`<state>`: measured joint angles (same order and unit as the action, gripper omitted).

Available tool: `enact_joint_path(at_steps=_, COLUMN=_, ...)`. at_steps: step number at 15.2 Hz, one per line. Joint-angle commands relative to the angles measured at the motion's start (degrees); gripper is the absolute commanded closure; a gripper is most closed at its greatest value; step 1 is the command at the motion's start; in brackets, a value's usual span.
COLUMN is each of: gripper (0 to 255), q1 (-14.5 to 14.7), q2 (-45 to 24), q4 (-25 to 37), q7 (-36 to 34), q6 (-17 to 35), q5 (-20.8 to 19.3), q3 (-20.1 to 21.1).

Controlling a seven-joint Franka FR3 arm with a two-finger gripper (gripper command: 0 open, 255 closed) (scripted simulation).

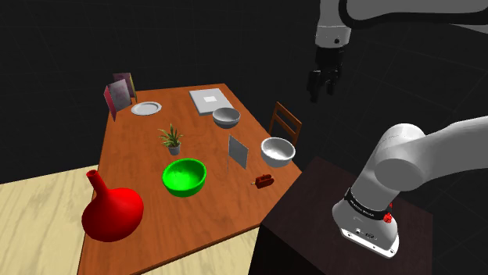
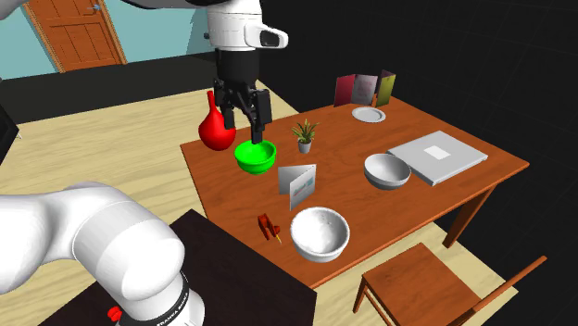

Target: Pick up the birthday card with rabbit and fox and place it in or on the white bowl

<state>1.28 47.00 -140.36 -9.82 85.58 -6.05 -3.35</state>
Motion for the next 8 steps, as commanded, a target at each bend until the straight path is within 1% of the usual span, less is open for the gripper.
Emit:
enact_joint_path(at_steps=1, gripper=0, q1=0.0, q2=0.0, q4=0.0, q7=0.0, q6=0.0, q5=0.0, q3=0.0)
enact_joint_path(at_steps=8, gripper=0, q1=0.5, q2=-10.8, q4=-3.1, q7=-3.4, q6=15.0, q5=1.5, q3=0.4)
